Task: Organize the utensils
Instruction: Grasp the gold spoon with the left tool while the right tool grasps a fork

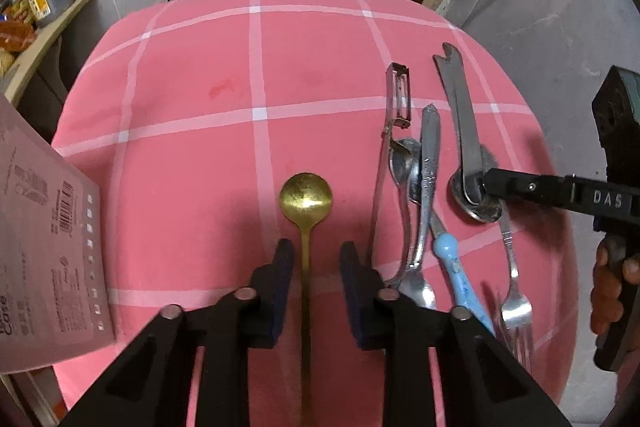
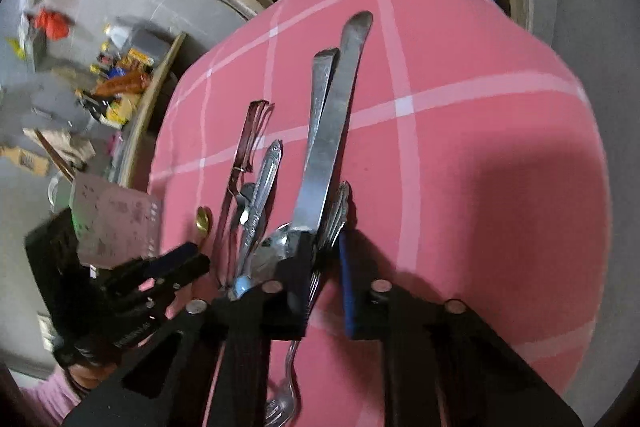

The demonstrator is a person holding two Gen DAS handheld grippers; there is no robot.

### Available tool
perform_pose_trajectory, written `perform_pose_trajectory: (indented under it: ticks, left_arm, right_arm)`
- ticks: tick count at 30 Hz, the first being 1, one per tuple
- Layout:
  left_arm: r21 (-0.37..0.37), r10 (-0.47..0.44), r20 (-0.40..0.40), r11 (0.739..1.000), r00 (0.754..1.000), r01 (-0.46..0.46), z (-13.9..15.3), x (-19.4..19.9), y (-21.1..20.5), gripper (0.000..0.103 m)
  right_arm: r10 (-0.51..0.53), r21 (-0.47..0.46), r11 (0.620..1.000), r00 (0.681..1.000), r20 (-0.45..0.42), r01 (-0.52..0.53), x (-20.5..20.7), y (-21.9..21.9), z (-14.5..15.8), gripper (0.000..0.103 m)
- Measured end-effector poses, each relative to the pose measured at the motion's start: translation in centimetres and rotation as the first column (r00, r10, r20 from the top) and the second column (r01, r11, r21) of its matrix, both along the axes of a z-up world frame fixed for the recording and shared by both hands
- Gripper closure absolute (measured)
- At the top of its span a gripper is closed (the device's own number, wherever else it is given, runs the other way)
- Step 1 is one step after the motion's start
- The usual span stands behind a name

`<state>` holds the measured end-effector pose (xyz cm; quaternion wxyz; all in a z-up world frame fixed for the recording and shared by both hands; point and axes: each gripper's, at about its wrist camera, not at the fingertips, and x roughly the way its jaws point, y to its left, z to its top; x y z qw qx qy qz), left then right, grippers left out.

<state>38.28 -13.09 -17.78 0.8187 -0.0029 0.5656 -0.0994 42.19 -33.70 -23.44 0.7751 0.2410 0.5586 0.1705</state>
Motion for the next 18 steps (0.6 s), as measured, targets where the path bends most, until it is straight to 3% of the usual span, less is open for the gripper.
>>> perform_pose_trajectory:
  ticks: [3,11,18]
  left_arm:
    - [-0.012,0.016,-0.007,1.0,1.0,-0.016,-0.1,0.8,0.7,0.099]
    - [-0.112,0.025,-0.056,0.993,0.998,-0.031,-0.4,0.9,1.7,0.099]
    - [-0.154,0.029,0.004,0.988,1.0,-0.028,0.7,-1.5,1.6,0.099]
  right_arm:
    - [-0.02,0.015,1.0,1.0,0.009,0.02,0.1,0.7,-0.2,0.097]
    - [-0.102,0.119,0.989,0.992,0.07,0.093,-2.3,0.3,1.0,0.1]
    - [-0.144,0.142,0.982,0.977,0.159,0.122,-4.8,-0.7,3.1,0.101]
